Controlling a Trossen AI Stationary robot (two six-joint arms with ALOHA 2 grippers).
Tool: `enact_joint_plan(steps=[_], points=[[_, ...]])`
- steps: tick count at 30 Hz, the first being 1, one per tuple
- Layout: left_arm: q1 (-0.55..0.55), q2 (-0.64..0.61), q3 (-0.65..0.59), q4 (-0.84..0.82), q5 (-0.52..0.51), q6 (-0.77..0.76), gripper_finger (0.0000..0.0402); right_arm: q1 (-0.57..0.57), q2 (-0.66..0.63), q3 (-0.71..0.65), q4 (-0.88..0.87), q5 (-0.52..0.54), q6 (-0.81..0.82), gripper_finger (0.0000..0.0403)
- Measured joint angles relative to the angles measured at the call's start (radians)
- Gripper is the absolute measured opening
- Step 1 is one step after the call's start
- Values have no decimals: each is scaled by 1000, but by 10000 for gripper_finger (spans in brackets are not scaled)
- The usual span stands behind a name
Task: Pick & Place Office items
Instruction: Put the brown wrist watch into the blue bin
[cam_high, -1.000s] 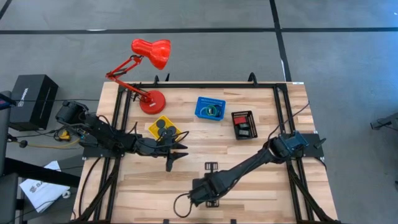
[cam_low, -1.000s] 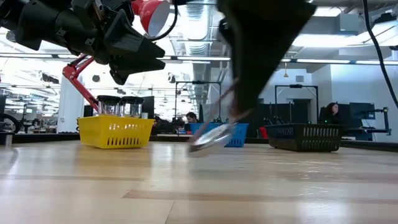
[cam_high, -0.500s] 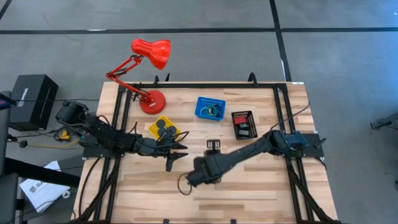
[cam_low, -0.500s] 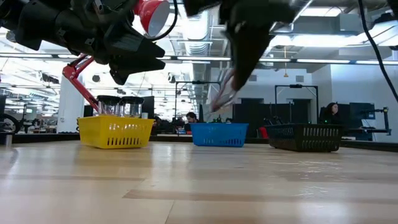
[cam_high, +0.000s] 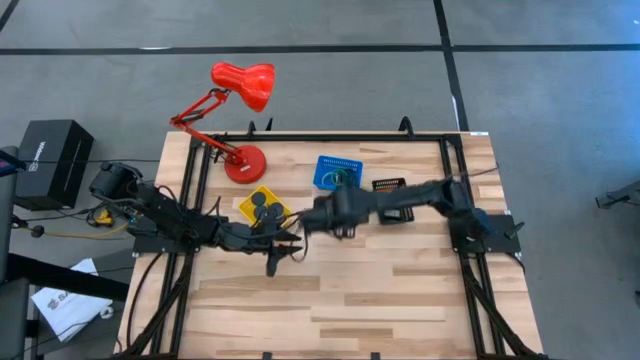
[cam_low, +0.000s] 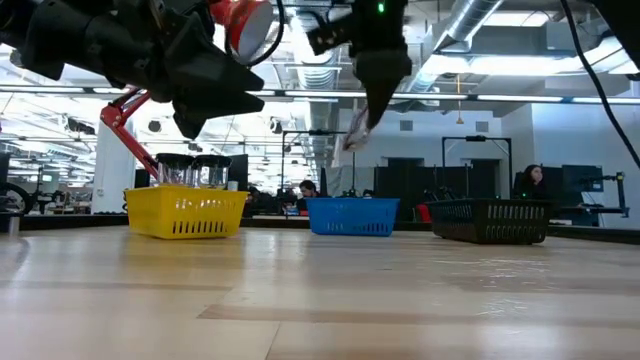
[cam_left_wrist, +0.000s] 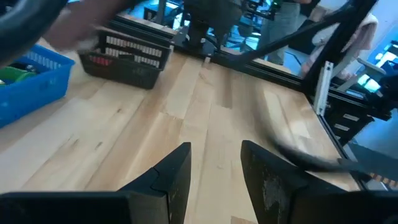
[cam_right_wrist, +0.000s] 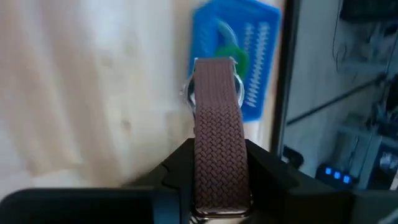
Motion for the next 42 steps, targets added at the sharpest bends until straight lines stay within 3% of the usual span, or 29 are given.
enact_joint_plan(steps=[7, 11, 17, 29, 42], points=[[-31, 0, 0, 0, 2, -1, 136, -162, -110, -176, 66, 21, 22, 102], [-57, 0, 0, 0, 4, -1, 136, -239, -174, -356, 273, 46, -12, 103], [-80, 0, 0, 0, 6, -1, 136, -331, -220, -538, 593, -60, -102, 103], [-81, 0, 0, 0, 6, -9, 136, -446, -192, -556, 699, -175, -165, 120], [-79, 0, 0, 0, 9, 0, 136, -453, -192, -554, 739, -261, -201, 155]])
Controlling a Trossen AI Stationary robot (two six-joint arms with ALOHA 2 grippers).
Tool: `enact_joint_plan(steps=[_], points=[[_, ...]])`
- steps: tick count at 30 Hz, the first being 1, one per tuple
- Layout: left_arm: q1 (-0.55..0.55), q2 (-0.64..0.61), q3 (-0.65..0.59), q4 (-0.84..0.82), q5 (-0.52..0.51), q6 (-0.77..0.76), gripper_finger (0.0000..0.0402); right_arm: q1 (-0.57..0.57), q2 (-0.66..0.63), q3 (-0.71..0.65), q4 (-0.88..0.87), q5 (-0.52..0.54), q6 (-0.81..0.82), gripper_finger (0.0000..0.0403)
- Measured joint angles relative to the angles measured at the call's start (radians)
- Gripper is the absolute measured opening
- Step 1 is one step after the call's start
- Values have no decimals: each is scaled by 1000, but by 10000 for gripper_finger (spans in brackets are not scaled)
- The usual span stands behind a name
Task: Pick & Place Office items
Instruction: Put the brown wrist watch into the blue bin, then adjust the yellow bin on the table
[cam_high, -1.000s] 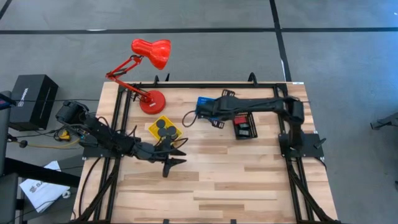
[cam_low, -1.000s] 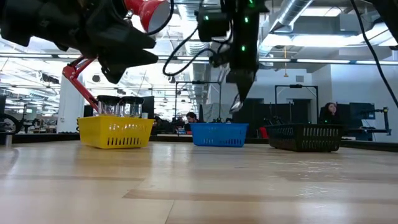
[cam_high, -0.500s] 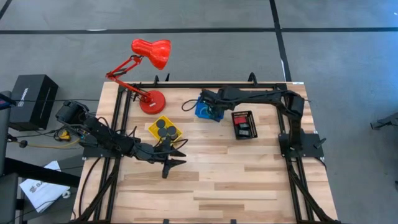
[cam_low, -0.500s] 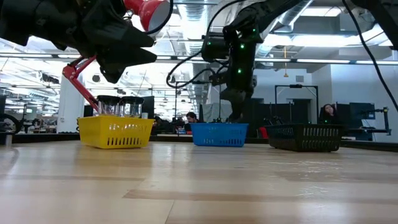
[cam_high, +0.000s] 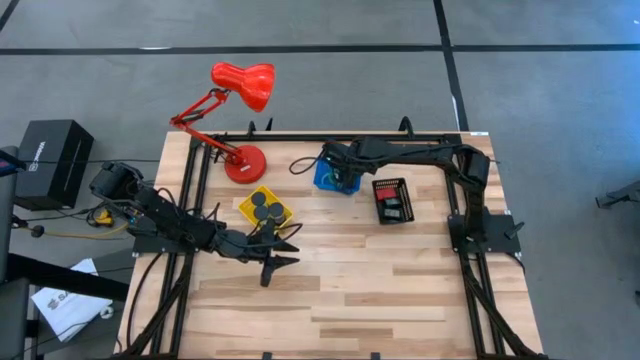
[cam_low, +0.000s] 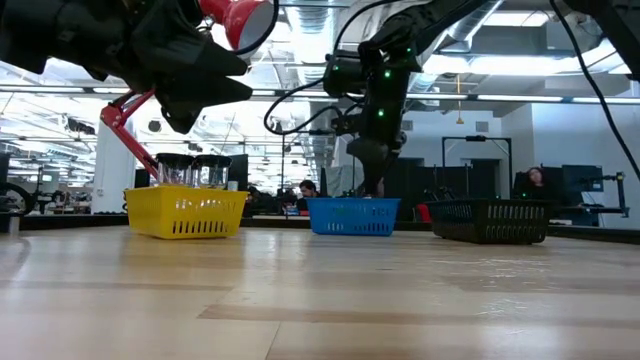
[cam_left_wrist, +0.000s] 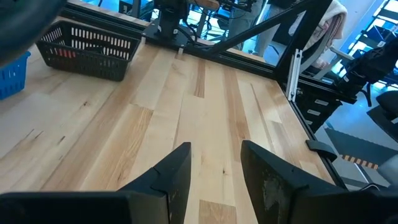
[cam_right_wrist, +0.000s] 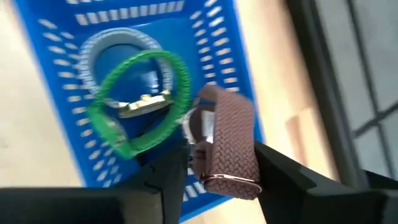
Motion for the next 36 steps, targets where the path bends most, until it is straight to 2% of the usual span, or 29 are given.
enact_joint_plan(steps=[5, 12, 19, 28, 36], points=[[22, 0, 0, 0, 1, 1, 136, 9, 0, 0, -13, -70, 8, 188], [73, 0, 0, 2, 1, 0, 136, 46, -6, 0, -103, -120, 157, 219], [88, 0, 0, 3, 1, 0, 136, 78, -10, 31, -223, -81, 195, 221], [87, 0, 0, 4, 1, -34, 136, 106, -10, 145, -310, -60, 139, 221], [87, 0, 0, 5, 1, -33, 136, 197, -10, 269, -396, -63, -71, 221]])
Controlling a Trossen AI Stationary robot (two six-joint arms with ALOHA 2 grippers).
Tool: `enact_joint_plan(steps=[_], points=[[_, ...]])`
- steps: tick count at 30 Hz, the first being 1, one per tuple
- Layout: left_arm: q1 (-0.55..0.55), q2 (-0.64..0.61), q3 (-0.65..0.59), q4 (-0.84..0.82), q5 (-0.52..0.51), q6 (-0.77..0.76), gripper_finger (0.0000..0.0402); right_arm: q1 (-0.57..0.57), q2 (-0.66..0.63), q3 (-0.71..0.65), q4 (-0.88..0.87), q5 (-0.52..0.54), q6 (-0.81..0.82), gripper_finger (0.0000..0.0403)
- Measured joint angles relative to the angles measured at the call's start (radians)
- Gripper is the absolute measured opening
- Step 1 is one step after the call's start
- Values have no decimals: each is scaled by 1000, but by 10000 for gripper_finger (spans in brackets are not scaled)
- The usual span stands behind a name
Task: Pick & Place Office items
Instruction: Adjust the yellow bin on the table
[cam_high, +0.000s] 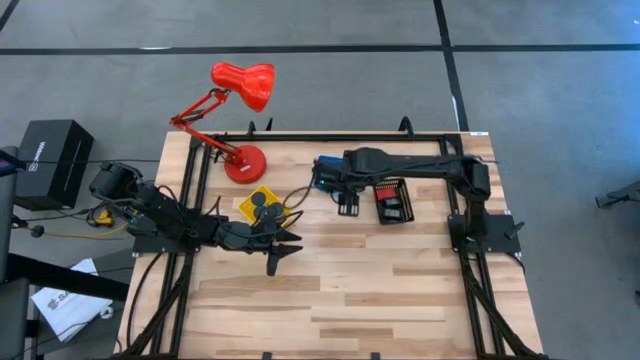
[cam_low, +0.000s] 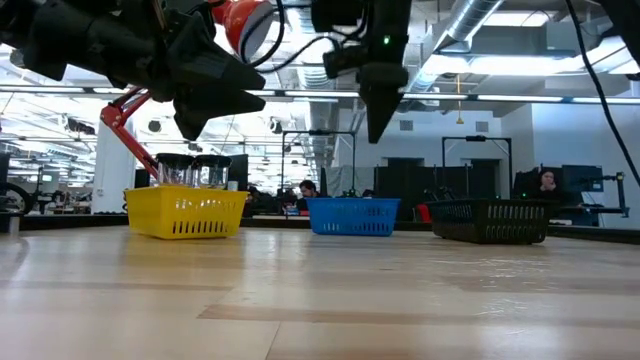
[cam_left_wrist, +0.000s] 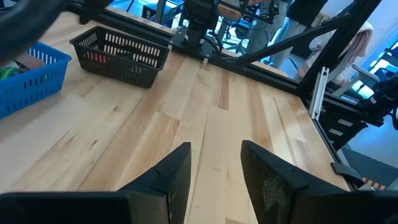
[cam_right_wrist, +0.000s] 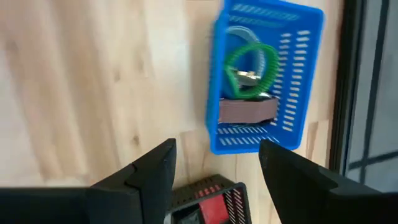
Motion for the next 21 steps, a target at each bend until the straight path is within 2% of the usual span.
enact_joint_plan(steps=[9, 21], points=[[0, 0, 0, 1, 0, 7, 136, 73, 0, 43, -155, -1, -132, 221], [0, 0, 0, 0, 0, 8, 136, 77, 0, 43, -208, -6, -149, 221]])
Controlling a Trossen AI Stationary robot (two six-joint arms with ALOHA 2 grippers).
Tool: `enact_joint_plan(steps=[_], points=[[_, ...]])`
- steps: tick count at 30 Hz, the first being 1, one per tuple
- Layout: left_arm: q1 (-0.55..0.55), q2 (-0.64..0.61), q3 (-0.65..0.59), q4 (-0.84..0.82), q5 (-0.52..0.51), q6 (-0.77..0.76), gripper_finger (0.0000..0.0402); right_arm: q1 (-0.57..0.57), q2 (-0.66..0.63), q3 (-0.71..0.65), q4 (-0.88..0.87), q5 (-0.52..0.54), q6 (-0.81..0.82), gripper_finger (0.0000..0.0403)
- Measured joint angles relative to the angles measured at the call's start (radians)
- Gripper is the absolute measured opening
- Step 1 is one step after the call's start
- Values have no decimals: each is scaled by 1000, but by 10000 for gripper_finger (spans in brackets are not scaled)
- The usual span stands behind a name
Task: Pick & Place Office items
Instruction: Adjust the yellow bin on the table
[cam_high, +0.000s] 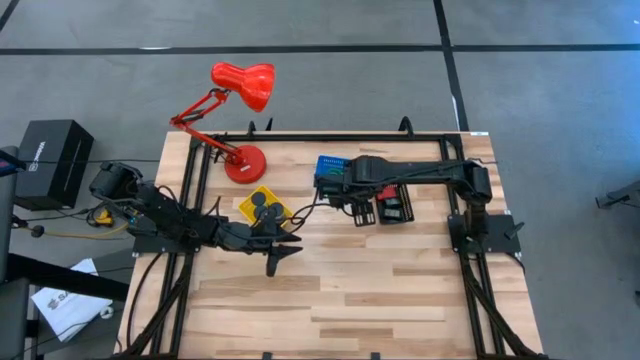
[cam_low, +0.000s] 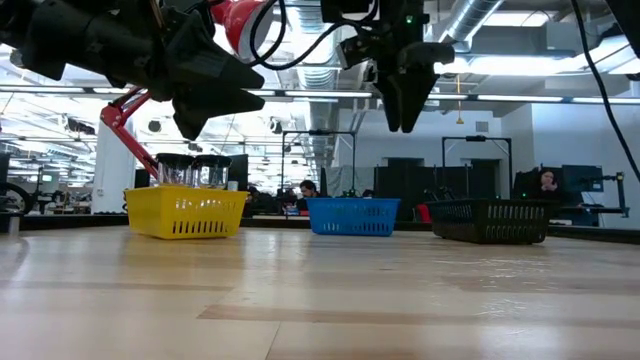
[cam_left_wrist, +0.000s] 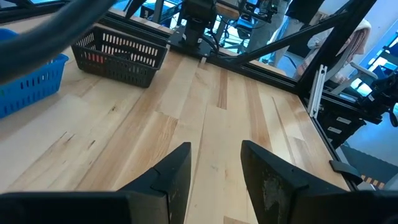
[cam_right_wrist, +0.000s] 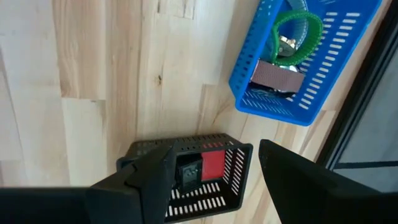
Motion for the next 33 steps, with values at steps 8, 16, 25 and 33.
enact_joint_plan(steps=[8, 16, 25, 33], points=[[0, 0, 0, 0, 0, 2, 136, -39, -18, 0, -46, -50, 11, 221], [0, -3, 0, 0, 0, 2, 136, -40, -99, -1, -87, -51, 30, 221], [6, -75, 0, 22, -1, 247, 136, -37, -292, -72, 81, -62, 80, 221], [6, -270, 0, 0, -1, 255, 136, 25, -573, -502, 347, -99, 180, 221]])
